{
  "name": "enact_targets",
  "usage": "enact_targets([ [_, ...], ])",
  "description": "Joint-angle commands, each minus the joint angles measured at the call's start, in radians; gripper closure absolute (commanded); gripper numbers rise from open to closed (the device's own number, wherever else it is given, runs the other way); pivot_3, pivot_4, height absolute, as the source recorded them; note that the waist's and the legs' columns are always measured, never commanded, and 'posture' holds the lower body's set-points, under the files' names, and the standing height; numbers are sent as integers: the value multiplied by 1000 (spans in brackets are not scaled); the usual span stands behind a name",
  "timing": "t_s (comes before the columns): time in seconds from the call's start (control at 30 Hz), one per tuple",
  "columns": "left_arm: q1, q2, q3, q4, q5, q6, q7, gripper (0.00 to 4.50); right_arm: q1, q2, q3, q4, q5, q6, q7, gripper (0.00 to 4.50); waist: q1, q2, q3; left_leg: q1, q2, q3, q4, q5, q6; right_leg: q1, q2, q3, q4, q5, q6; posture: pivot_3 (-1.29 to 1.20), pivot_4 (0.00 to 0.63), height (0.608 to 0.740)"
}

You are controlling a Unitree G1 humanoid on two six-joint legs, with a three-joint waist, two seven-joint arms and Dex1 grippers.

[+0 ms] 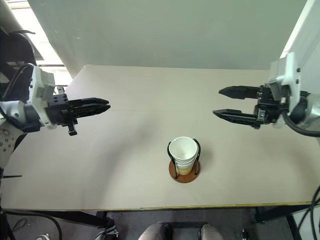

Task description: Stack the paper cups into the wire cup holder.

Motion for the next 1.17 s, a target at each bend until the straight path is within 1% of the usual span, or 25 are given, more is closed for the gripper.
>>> enact_targets([
  [0.03,83,-51,163,-158,-18,63,175,3829,-46,99,53,43,-83,-52,-85,1866,-3,0,0,0,0,0,0,1,0,0,0,0,0,1,-2,0,150,740],
  [0.13,163,-111,241,-247,4,101,300,3829,-89,210,89,111,-153,-56,-178,1866,-9,0,0,6,1,1,-4,7,-2,2,0,-1,0,6,-9,0,150,740],
  [0.23,247,-157,292,-342,-4,140,366,3829,-112,311,113,169,-194,-60,-244,1866,-11,0,0,8,1,2,-13,17,-3,0,-1,-1,-1,11,-17,0,150,740],
  [0.27,264,-166,303,-362,-7,149,381,3829,-116,333,112,180,-201,-60,-257,1866,-10,0,0,9,1,1,-15,19,-6,-1,-1,-1,0,13,-19,0,150,740],
  [0.4,346,-207,371,-389,13,160,435,3829,-143,458,93,297,-298,-130,-408,1866,-10,-1,0,9,1,1,-28,23,-22,-6,-1,-1,0,17,-27,0,150,740],
  [0.47,358,-224,382,-391,24,158,465,3829,-160,494,85,348,-342,-146,-477,1866,-8,-1,0,9,1,0,-30,25,-24,-9,0,-1,1,20,-29,0,150,740],
  [0.6,356,-262,372,-381,73,141,541,3829,-179,535,86,415,-403,-162,-555,1866,-6,-1,0,8,1,-2,-31,24,-27,-11,0,-3,1,21,-31,0,150,740],
  [0.7,334,-301,348,-388,98,146,605,3829,-161,560,94,409,-410,-171,-555,1866,-6,-1,0,7,1,-2,-31,23,-28,-11,0,-2,0,22,-32,0,150,740],
  [0.83,318,-338,319,-409,88,154,624,3829,-136,585,106,374,-418,-170,-547,1866,-6,-1,0,7,1,-2,-31,22,-29,-12,0,-3,-1,21,-31,0,150,740],
  [1.0,296,-369,290,-409,100,147,647,3829,-128,612,81,383,-458,-190,-617,1866,-6,-1,0,6,2,-2,-31,20,-32,-12,0,-3,-1,21,-29,0,150,740],
  [1.17,250,-417,213,-401,118,151,682,3829,-114,618,52,423,-505,-254,-681,1866,-1,-1,0,6,2,-4,-31,20,-32,-11,0,-5,-1,21,-29,0,150,740],
])
